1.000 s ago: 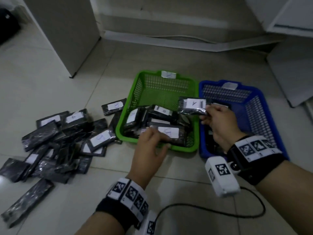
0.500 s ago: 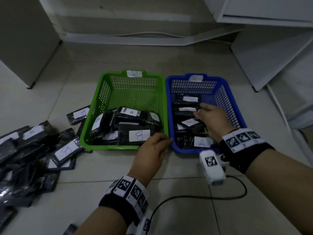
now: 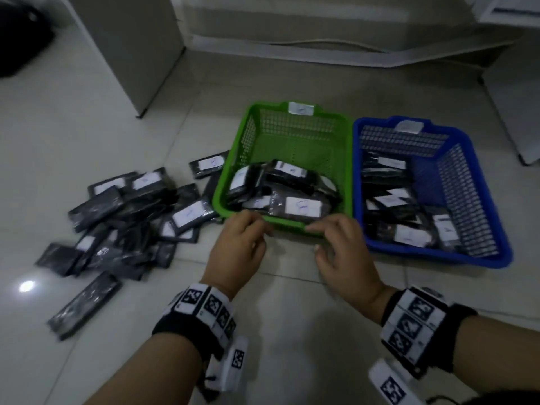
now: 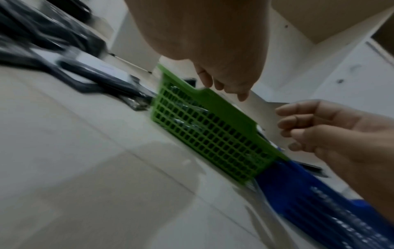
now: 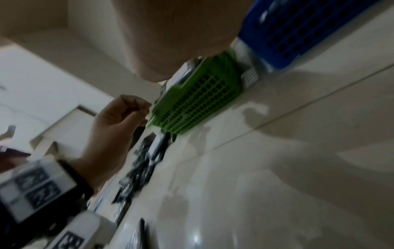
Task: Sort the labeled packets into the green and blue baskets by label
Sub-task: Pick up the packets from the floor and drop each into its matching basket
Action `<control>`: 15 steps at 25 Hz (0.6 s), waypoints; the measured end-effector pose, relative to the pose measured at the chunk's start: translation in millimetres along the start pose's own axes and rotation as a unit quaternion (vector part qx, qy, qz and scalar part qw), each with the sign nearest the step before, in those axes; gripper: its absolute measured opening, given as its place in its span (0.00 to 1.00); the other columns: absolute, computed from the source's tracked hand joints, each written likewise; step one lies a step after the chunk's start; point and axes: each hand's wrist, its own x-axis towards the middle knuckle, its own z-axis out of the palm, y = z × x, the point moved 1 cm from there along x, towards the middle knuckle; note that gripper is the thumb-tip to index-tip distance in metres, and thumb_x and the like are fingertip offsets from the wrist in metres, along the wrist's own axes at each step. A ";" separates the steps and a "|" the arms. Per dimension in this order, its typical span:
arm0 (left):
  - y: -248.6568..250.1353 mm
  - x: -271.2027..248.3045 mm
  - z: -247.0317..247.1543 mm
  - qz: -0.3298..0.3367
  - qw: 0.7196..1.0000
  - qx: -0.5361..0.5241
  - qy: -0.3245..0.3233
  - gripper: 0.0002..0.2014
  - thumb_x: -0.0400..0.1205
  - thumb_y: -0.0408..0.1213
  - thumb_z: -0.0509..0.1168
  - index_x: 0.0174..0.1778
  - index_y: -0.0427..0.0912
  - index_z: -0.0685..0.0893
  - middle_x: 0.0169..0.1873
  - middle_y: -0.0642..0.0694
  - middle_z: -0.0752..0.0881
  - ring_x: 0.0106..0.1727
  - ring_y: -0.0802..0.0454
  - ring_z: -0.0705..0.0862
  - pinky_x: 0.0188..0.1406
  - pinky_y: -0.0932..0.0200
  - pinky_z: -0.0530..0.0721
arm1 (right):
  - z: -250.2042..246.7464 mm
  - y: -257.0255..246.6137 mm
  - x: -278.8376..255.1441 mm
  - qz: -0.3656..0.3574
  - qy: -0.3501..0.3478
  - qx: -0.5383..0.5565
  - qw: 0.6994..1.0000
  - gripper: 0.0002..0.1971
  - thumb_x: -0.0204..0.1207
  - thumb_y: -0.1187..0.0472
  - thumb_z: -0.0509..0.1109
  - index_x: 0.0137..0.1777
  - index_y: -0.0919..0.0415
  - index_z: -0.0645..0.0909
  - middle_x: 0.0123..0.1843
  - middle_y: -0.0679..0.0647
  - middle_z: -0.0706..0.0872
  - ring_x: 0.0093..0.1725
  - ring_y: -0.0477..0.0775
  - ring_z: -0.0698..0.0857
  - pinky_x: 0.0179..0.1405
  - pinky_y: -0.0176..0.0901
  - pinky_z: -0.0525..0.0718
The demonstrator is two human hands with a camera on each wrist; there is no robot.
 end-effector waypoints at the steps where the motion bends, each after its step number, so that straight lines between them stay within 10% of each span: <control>1: -16.9 -13.7 -8.3 -0.025 1.000 0.005 -0.005 0.10 0.75 0.30 0.58 0.45 0.43 0.84 0.44 0.45 0.79 0.48 0.44 0.78 0.50 0.54 0.77 | 14.0 -9.4 -4.4 -0.027 -0.042 0.009 0.999 0.20 0.66 0.70 0.68 0.58 0.56 0.81 0.53 0.53 0.76 0.55 0.53 0.75 0.56 0.36 0.68; 6: -76.8 -111.2 -48.7 -0.150 0.983 0.014 -0.108 0.11 0.77 0.51 0.62 0.50 0.52 0.84 0.48 0.53 0.78 0.51 0.52 0.78 0.52 0.48 0.81 | 83.1 -51.6 -21.0 -0.116 -0.277 0.010 0.954 0.21 0.69 0.56 0.60 0.64 0.47 0.77 0.65 0.50 0.73 0.68 0.49 0.69 0.66 0.38 0.68; 10: -72.5 -172.3 -62.3 -0.122 0.959 0.018 -0.255 0.36 0.65 0.73 0.66 0.67 0.60 0.76 0.62 0.55 0.73 0.62 0.57 0.73 0.64 0.58 0.76 | 118.6 -68.6 -7.2 -0.138 -0.340 -0.006 0.930 0.21 0.71 0.59 0.62 0.65 0.47 0.77 0.72 0.51 0.69 0.73 0.50 0.67 0.73 0.46 0.71; 15: -77.6 -193.6 -64.4 -0.059 0.961 0.068 -0.262 0.32 0.67 0.62 0.69 0.66 0.55 0.74 0.67 0.53 0.74 0.65 0.51 0.74 0.62 0.54 0.78 | 144.3 -103.7 46.6 -0.189 -0.309 -0.076 0.929 0.25 0.73 0.67 0.64 0.71 0.57 0.74 0.76 0.60 0.66 0.78 0.61 0.62 0.77 0.54 0.69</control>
